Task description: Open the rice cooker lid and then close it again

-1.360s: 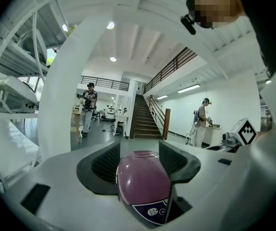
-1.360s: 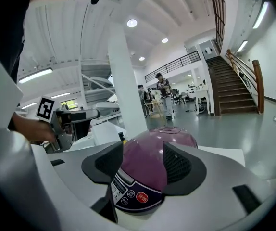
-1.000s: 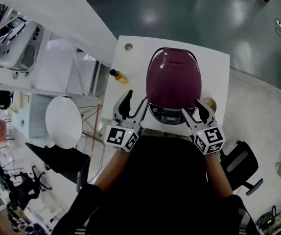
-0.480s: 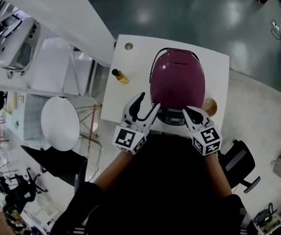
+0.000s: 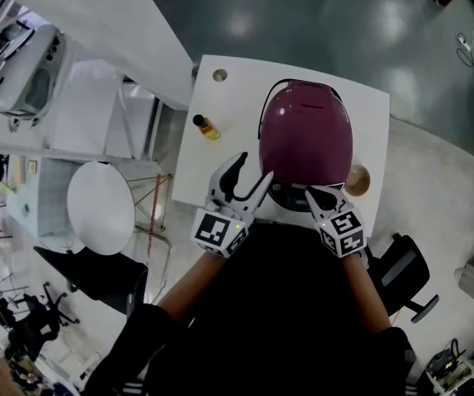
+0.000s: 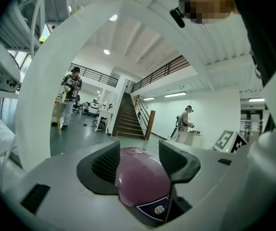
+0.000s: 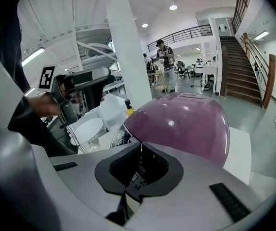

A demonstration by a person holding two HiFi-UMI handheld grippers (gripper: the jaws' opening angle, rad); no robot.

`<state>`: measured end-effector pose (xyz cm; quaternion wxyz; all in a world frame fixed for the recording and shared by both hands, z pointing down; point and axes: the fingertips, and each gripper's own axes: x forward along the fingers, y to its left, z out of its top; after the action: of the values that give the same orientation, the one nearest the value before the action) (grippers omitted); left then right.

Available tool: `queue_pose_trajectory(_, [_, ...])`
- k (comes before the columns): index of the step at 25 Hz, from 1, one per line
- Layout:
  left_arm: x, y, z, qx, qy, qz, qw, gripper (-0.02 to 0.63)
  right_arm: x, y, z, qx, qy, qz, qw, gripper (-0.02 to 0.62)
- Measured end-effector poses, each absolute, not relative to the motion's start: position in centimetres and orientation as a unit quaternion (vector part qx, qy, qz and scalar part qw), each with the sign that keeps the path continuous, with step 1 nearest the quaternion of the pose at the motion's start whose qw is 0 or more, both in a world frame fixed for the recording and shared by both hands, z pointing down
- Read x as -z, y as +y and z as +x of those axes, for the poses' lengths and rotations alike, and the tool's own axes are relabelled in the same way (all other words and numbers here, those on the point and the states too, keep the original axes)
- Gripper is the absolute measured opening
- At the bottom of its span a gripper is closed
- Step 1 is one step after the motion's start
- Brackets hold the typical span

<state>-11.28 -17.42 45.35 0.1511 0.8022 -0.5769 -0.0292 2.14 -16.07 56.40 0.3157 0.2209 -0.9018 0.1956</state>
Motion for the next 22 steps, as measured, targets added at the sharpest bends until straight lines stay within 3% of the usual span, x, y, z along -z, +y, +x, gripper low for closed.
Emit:
queue_pose_trajectory(14, [-45.9,-17.4,-13.1,0.03,-0.556,0.817,0.15,0.232,-57.0,-16.1,1.9,-0.178,-0.876,0.251,0.371,0.0])
queue_pose_trajectory(22, [-46.8,-17.2,-14.2,0.033,-0.548,0.821,0.156,0.232,-57.0,-16.3,1.9,-0.199,-0.861,0.287,0.37,0.0])
